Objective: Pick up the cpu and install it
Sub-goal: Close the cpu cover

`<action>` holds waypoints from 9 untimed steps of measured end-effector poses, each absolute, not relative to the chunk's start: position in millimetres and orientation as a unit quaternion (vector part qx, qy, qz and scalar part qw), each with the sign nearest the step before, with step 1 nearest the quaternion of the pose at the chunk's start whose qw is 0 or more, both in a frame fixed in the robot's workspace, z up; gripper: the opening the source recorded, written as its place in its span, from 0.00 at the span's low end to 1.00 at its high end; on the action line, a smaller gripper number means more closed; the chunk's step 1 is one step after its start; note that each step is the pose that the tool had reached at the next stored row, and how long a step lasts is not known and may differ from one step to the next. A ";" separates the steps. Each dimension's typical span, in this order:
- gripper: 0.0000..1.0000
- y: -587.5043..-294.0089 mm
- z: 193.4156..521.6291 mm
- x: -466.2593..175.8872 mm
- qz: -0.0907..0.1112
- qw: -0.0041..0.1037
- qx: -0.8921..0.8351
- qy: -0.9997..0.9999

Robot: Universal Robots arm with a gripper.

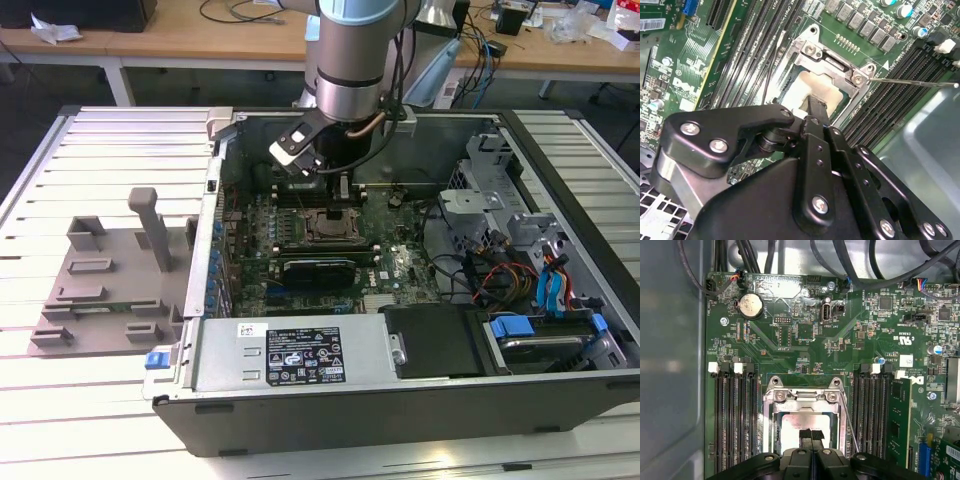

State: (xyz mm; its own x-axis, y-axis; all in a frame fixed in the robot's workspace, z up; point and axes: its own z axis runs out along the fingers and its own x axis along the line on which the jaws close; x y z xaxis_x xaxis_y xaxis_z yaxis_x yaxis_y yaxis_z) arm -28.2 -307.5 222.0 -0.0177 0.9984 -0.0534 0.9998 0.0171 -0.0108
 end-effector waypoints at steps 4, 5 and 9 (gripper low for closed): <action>0.11 -307.5 222.9 -28.2 -0.023 0.015 0.701 0.713; 0.11 -307.5 223.0 -28.2 -0.023 0.015 0.701 0.713; 0.11 -307.5 226.1 -28.2 -0.023 0.015 0.701 0.713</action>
State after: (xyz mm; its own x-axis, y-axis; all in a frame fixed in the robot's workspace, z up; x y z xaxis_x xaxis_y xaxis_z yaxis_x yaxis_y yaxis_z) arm -28.2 -307.5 226.1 -0.0177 0.9984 -0.0535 0.9998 0.0171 -0.0108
